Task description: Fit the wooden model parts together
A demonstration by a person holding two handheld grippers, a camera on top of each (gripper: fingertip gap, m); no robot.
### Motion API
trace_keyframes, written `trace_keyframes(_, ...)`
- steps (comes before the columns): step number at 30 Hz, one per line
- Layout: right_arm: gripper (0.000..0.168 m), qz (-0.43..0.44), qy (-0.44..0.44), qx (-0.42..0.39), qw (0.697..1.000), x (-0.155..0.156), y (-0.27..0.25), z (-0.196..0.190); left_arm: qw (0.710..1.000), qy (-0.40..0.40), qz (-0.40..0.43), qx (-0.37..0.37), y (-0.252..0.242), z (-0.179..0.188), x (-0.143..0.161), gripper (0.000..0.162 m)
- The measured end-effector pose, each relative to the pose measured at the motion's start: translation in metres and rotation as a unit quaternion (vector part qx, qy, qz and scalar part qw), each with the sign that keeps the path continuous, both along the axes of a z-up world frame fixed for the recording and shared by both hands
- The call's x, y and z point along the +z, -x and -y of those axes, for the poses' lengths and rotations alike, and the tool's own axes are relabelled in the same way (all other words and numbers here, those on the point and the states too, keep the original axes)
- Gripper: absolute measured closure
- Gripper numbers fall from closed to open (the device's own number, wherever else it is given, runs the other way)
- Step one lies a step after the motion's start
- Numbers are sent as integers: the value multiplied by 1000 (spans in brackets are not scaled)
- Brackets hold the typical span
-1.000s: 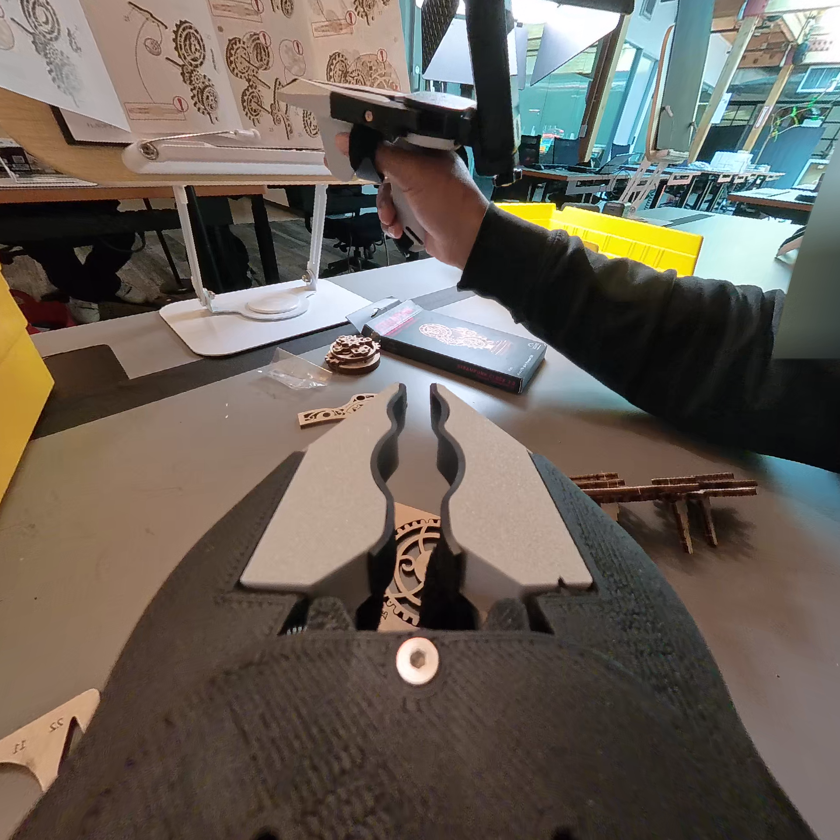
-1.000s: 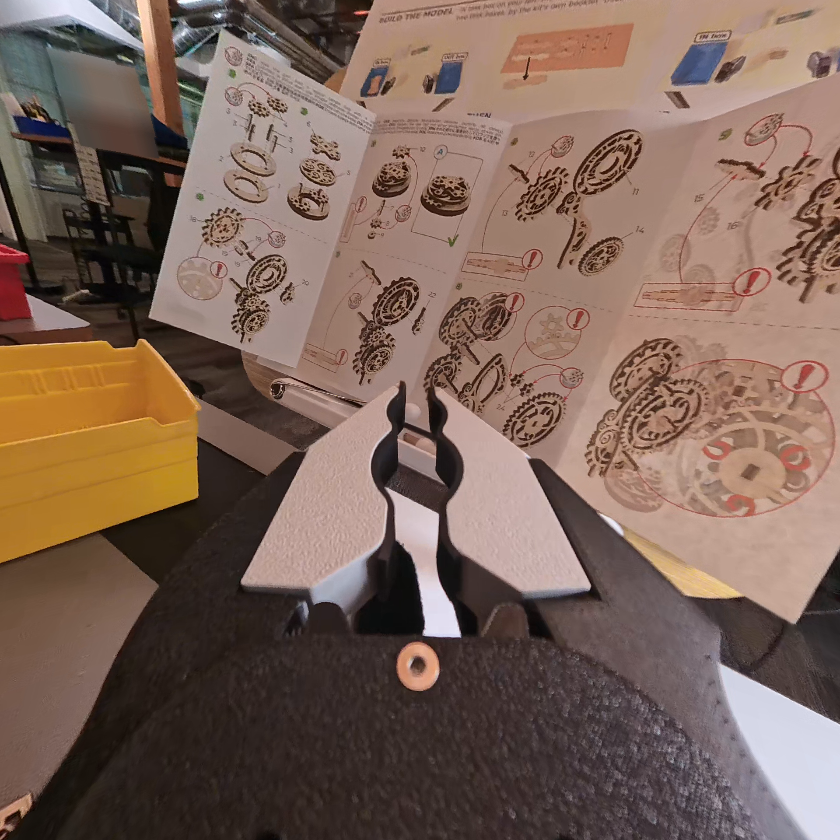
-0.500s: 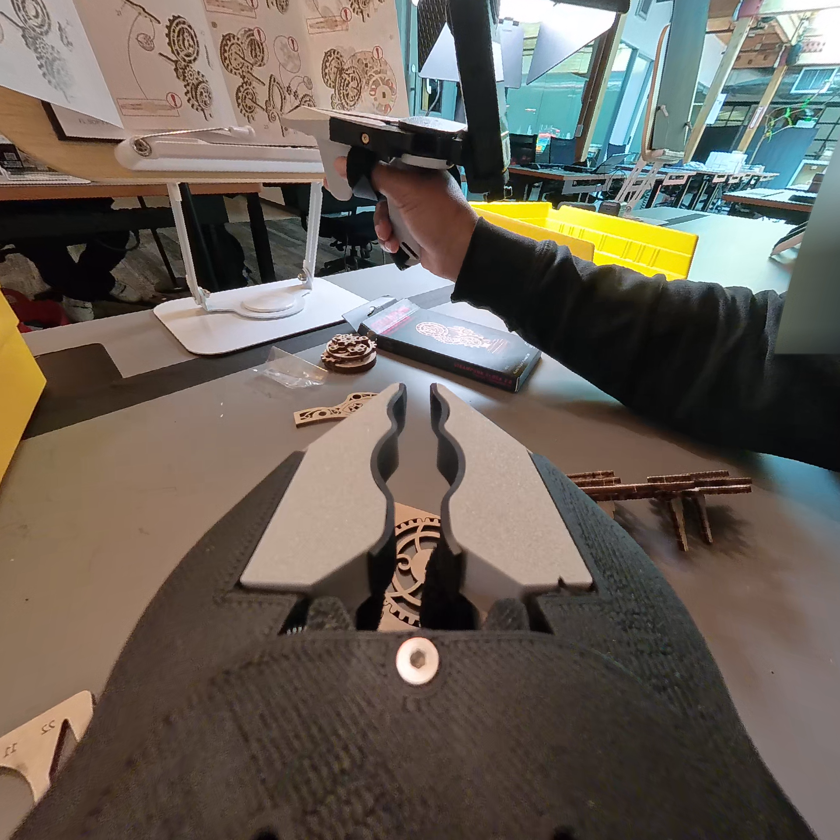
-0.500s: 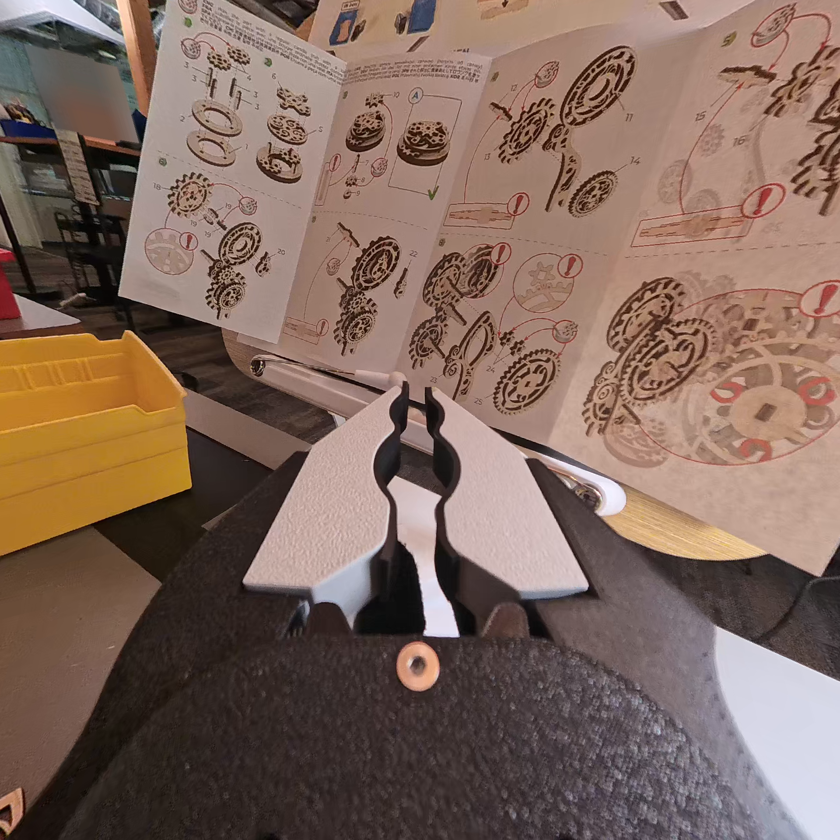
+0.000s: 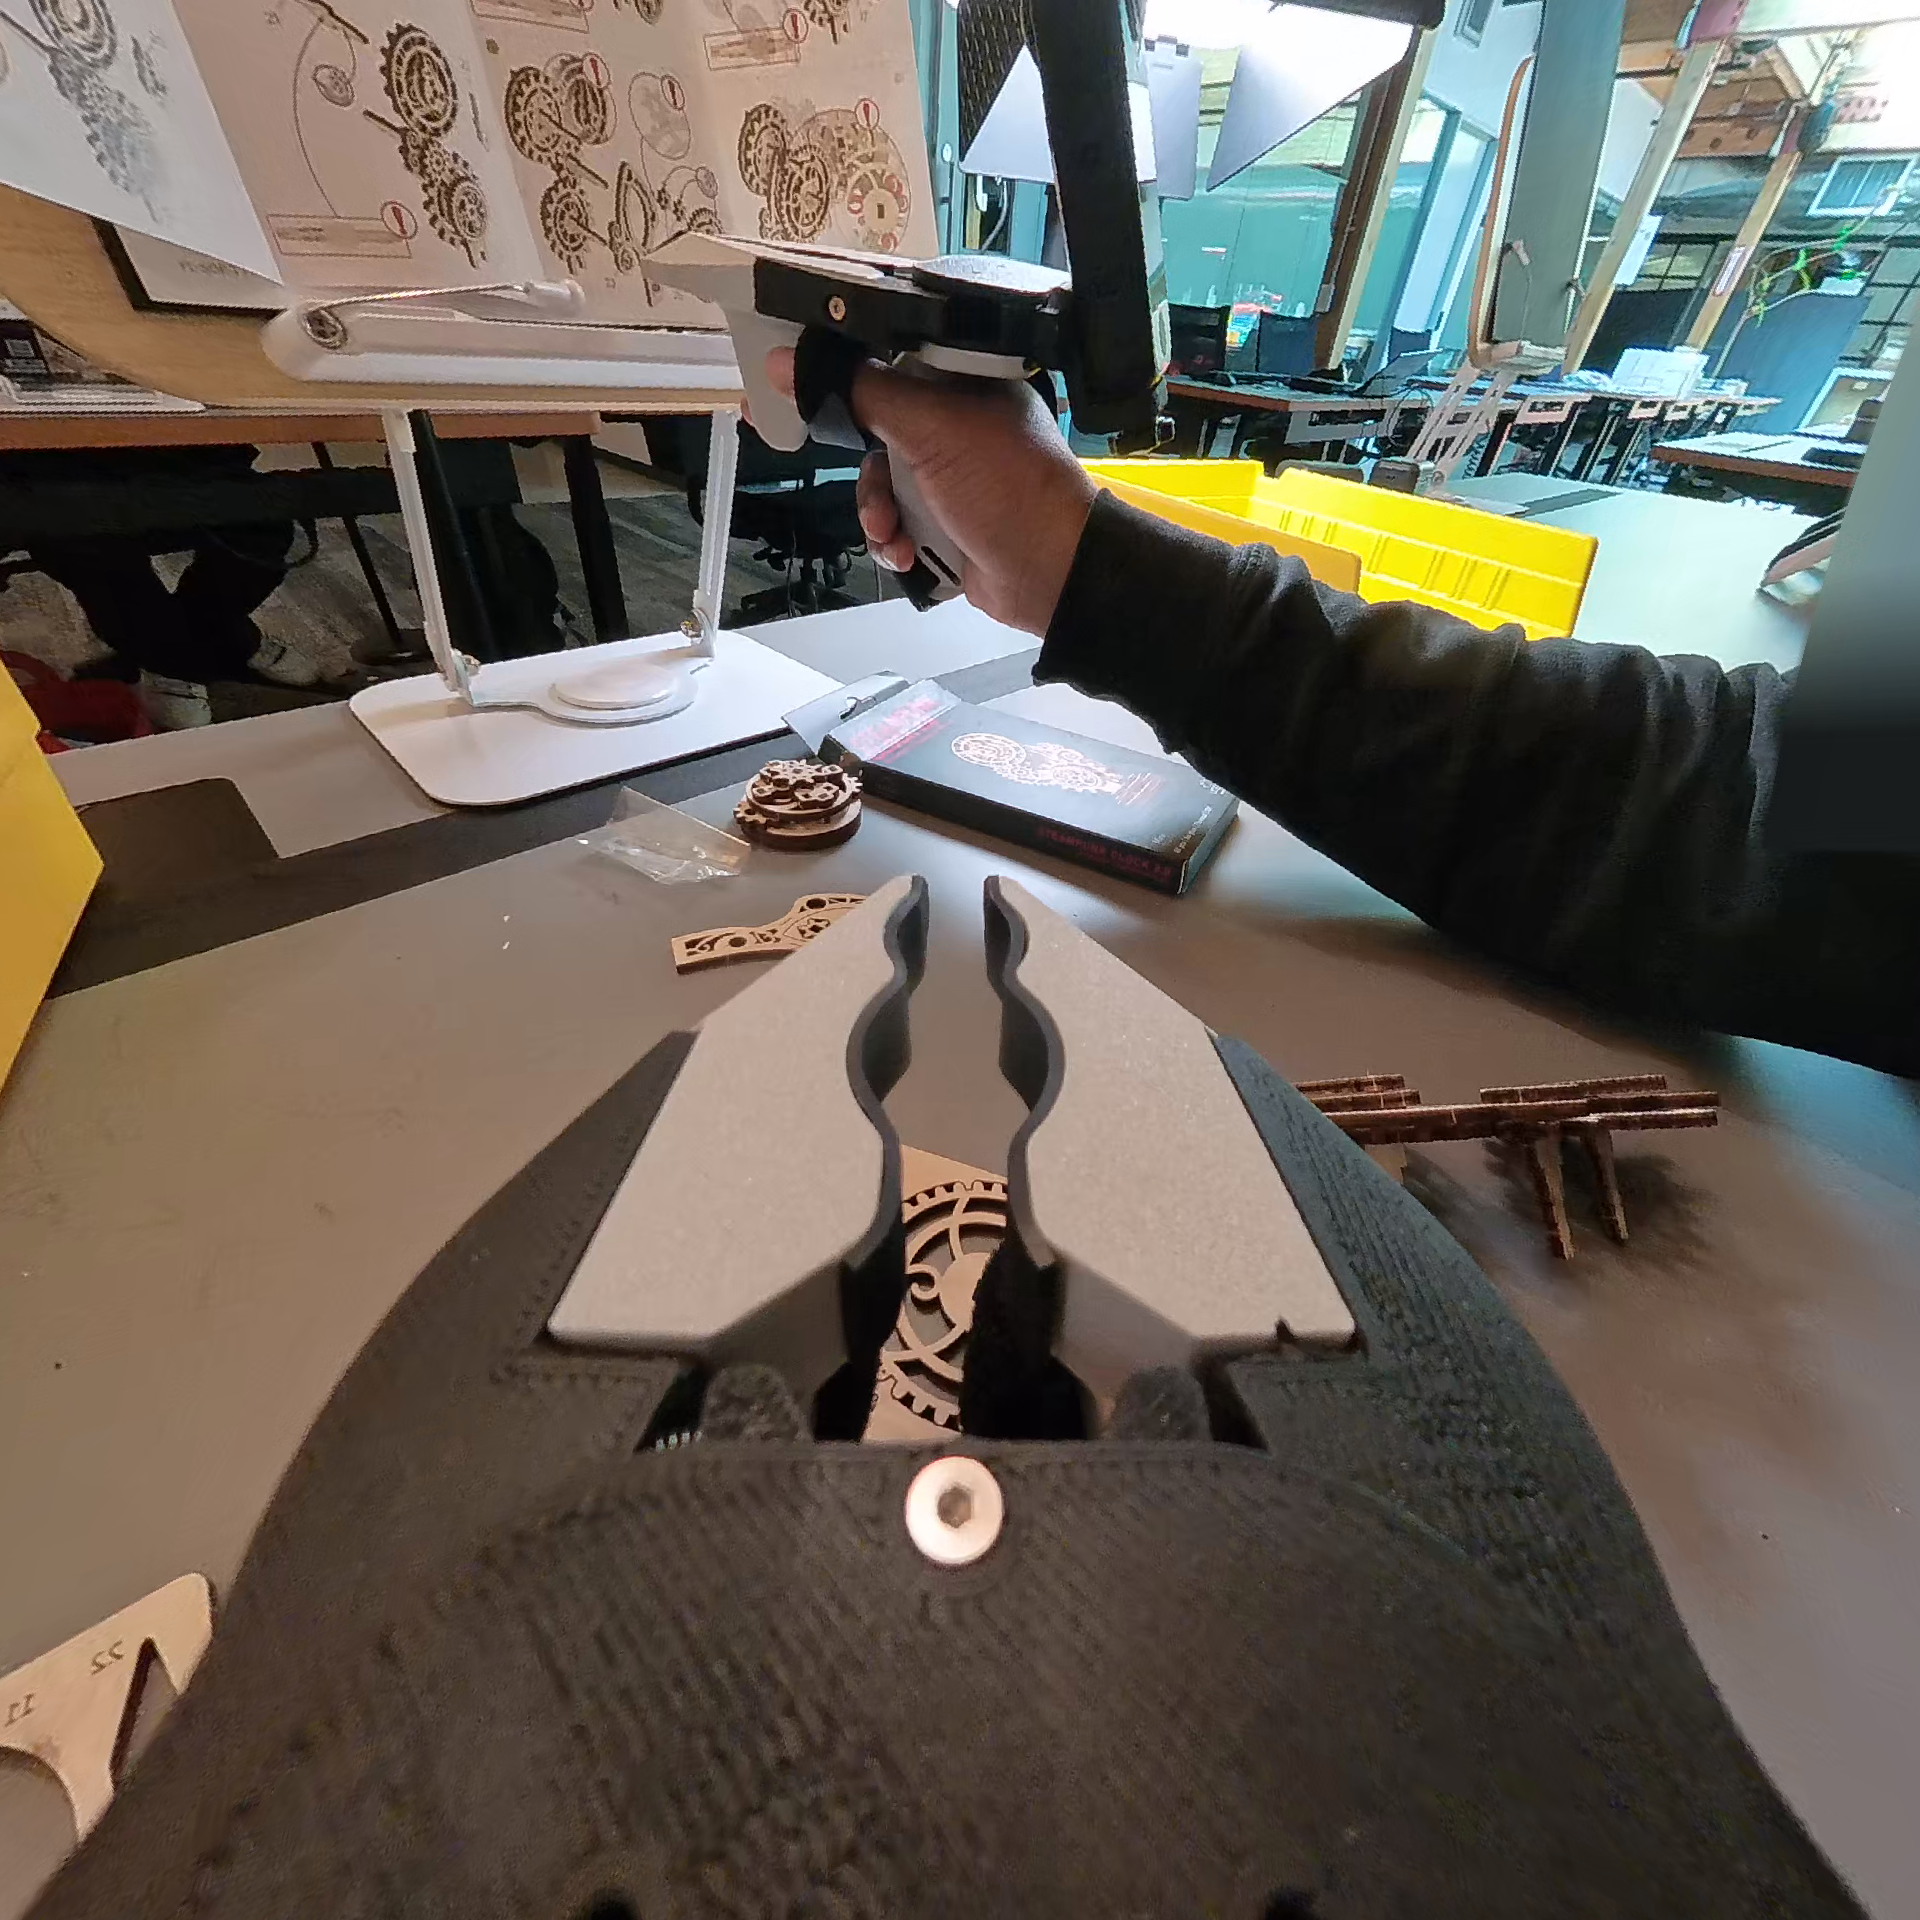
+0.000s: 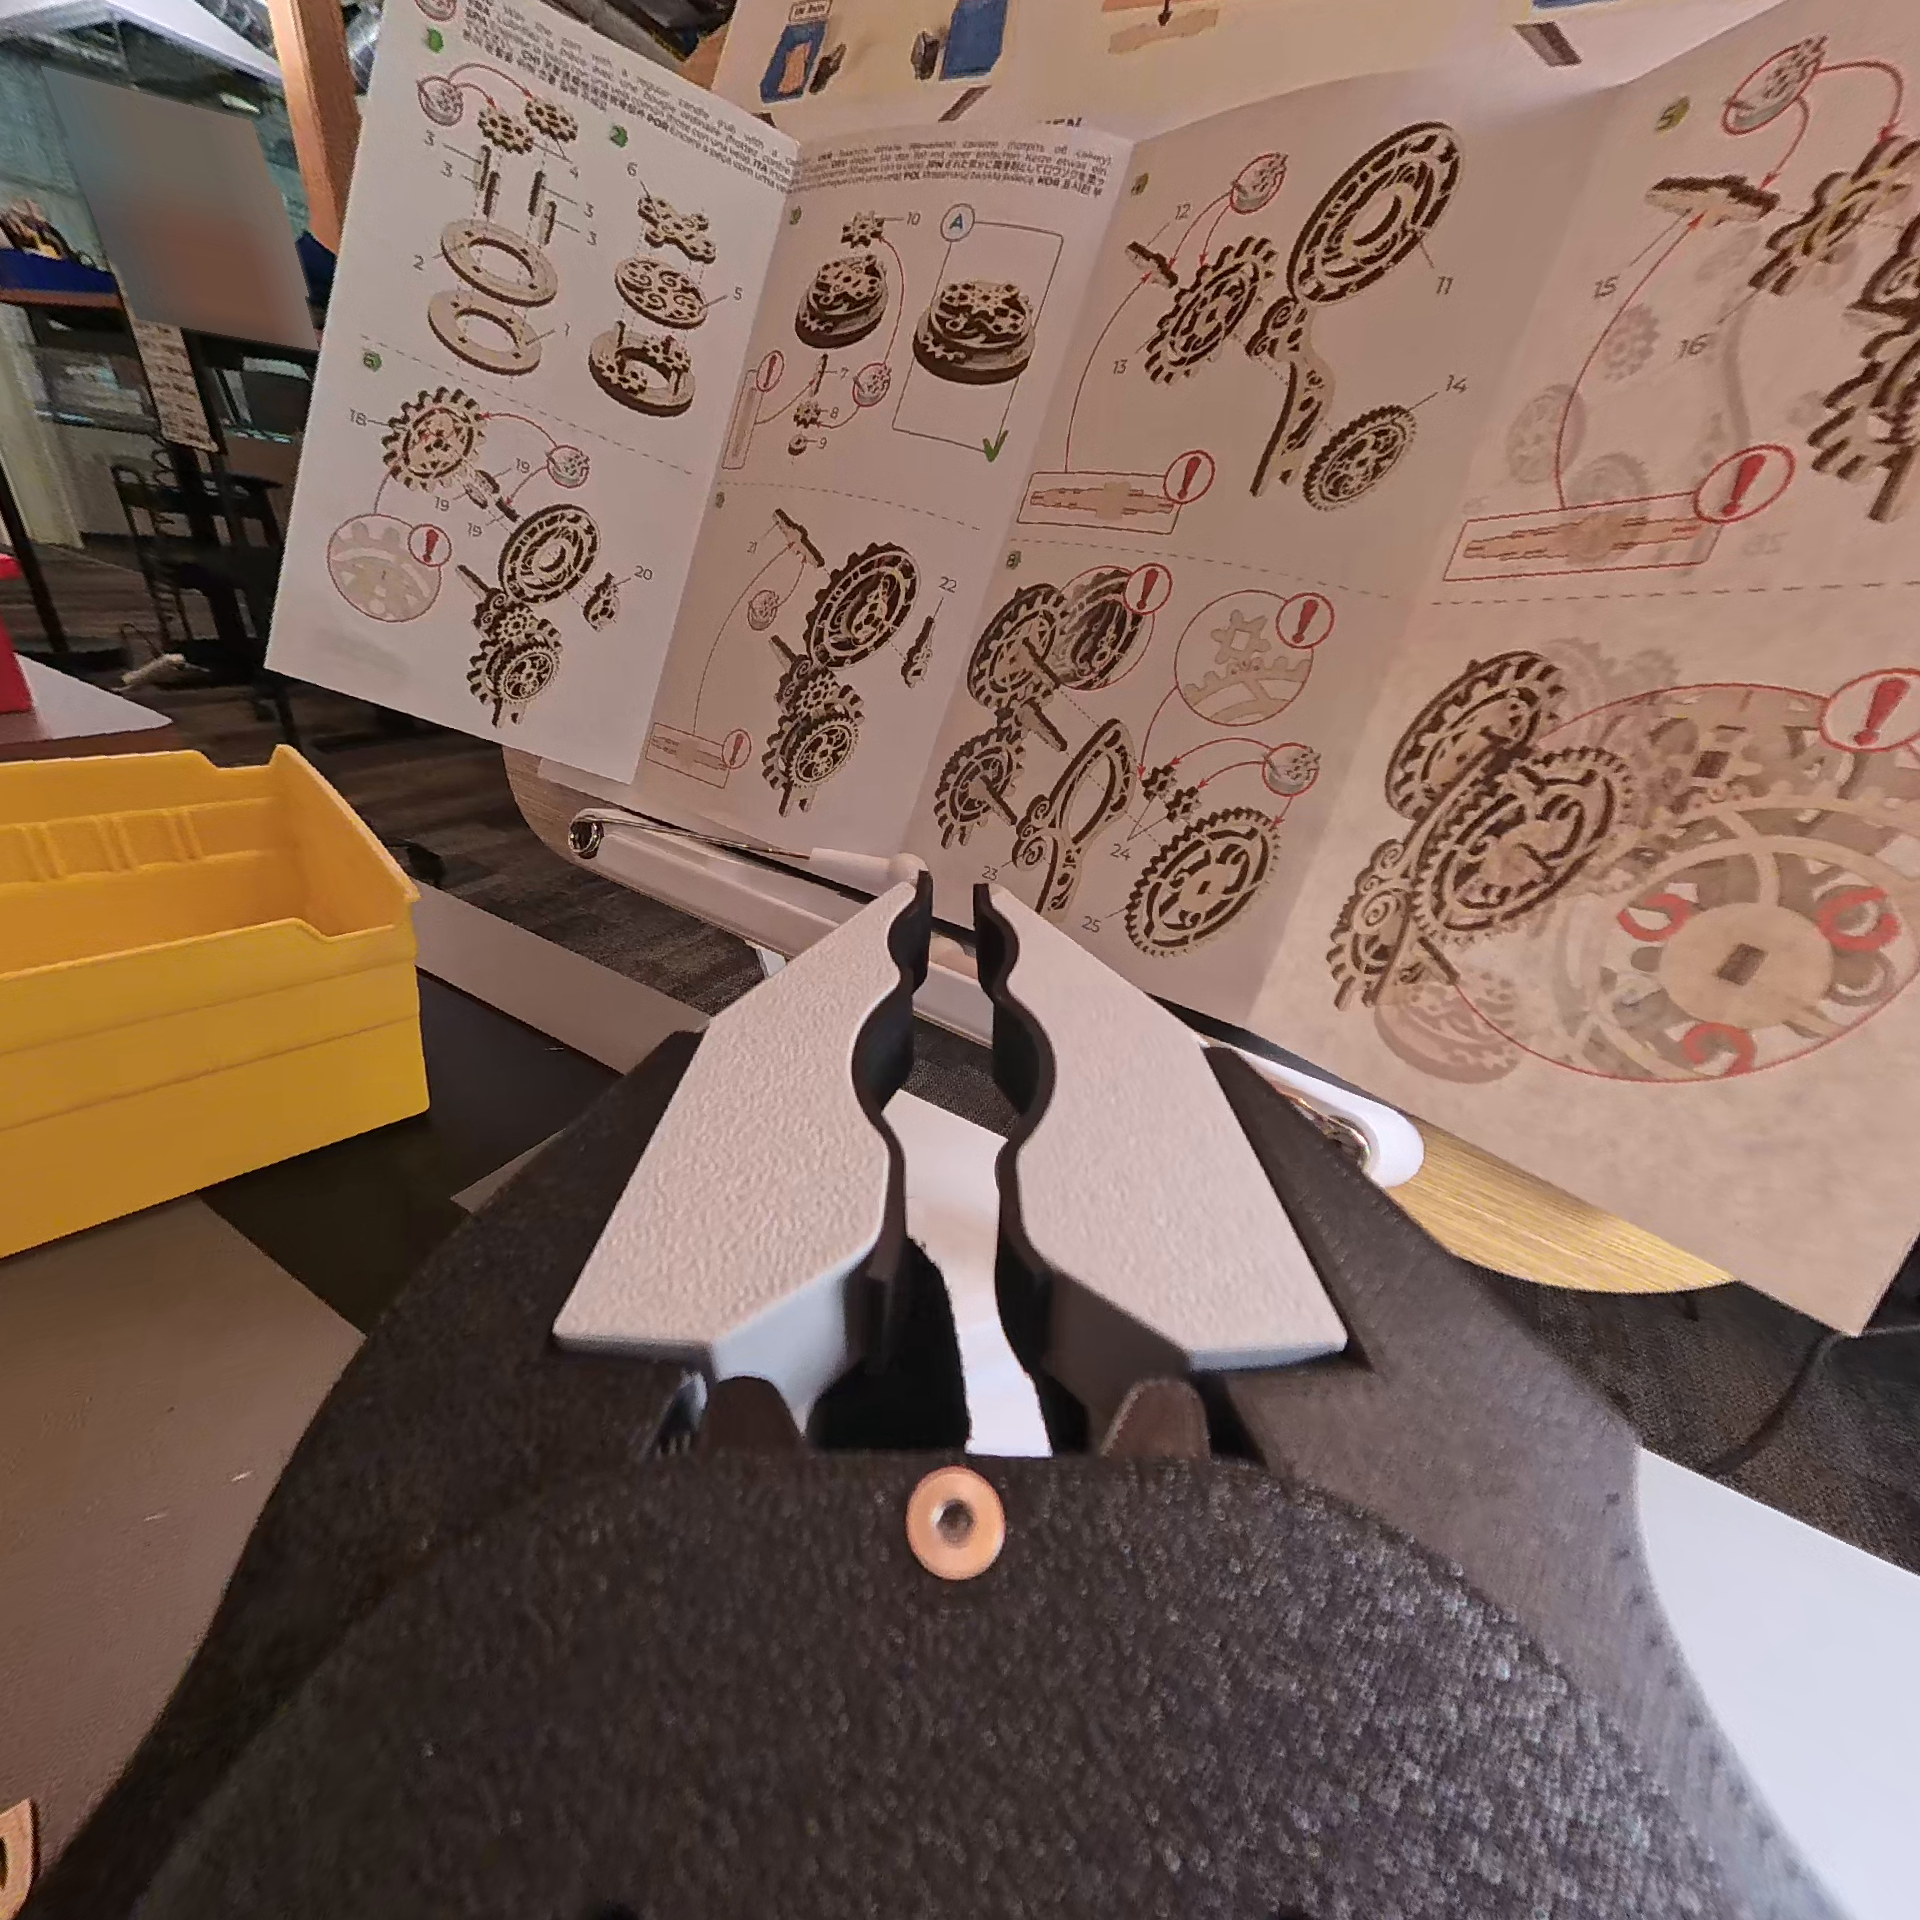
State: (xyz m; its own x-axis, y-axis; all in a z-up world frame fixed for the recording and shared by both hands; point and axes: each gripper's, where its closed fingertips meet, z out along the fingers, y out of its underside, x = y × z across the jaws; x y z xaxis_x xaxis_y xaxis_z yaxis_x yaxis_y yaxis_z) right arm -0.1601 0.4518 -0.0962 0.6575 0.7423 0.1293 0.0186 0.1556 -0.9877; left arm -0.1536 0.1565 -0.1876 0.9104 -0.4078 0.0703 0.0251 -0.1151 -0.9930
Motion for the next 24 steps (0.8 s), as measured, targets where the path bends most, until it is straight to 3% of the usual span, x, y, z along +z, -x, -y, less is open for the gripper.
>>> trace_keyframes(24,161,3,-2,3,1000,0,1,0,1000,-1,-2,2,1,0,0,153)
